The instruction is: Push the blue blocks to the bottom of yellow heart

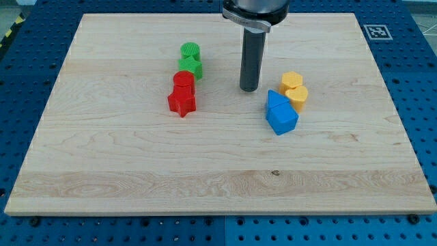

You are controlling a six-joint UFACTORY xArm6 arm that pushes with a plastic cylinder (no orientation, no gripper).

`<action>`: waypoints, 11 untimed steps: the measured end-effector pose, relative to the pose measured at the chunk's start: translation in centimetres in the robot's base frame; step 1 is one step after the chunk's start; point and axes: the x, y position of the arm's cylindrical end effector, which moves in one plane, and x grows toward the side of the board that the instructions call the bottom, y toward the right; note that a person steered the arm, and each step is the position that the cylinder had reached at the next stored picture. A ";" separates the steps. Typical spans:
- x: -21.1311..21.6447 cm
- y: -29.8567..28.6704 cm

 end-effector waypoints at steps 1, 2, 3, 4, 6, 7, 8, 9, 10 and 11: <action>0.0 0.0; 3.6 -0.1; 3.7 -0.1; 3.7 -0.1; 7.7 1.9; 7.7 1.9; 5.2 1.1; 2.8 1.1; 2.8 1.7; 2.9 3.0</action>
